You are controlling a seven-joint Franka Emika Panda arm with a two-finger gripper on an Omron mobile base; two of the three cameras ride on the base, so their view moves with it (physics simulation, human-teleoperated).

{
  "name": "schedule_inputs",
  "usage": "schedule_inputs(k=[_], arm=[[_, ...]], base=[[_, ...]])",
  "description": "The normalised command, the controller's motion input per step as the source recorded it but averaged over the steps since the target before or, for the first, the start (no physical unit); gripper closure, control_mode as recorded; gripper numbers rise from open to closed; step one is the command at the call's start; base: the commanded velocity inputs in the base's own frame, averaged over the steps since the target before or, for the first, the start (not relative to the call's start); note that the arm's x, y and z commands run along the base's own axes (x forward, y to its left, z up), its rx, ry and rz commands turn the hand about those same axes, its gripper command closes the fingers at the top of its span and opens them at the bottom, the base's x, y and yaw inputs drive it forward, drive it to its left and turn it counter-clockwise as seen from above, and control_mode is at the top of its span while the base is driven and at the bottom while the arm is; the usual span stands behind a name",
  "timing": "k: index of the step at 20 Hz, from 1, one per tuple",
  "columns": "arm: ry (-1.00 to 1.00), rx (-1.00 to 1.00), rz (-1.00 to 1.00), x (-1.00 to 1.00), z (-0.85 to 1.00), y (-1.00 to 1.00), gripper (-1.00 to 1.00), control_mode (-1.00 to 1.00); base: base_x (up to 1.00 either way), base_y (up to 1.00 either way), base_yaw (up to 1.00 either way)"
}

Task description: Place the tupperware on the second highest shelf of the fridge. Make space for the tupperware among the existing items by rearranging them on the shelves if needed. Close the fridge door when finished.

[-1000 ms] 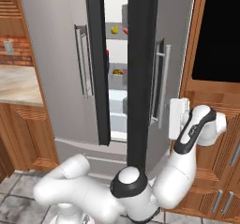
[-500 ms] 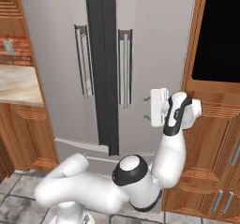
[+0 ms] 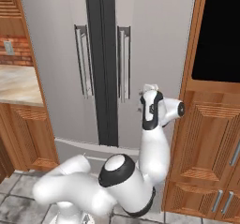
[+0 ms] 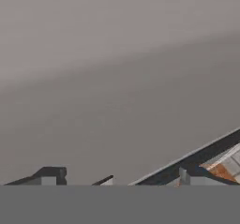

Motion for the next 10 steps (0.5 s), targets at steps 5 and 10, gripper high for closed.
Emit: schedule_inputs(k=[5,10], arm=[[-0.07,-0.12,-0.58,0.24,0.00,0.33,-1.00,-1.00],[-0.02,-0.01,-0.06,0.00,0.00,0.01,-1.00,-1.00]], base=[[0.00,0.00,0.00],[0.00,0.00,0.00]])
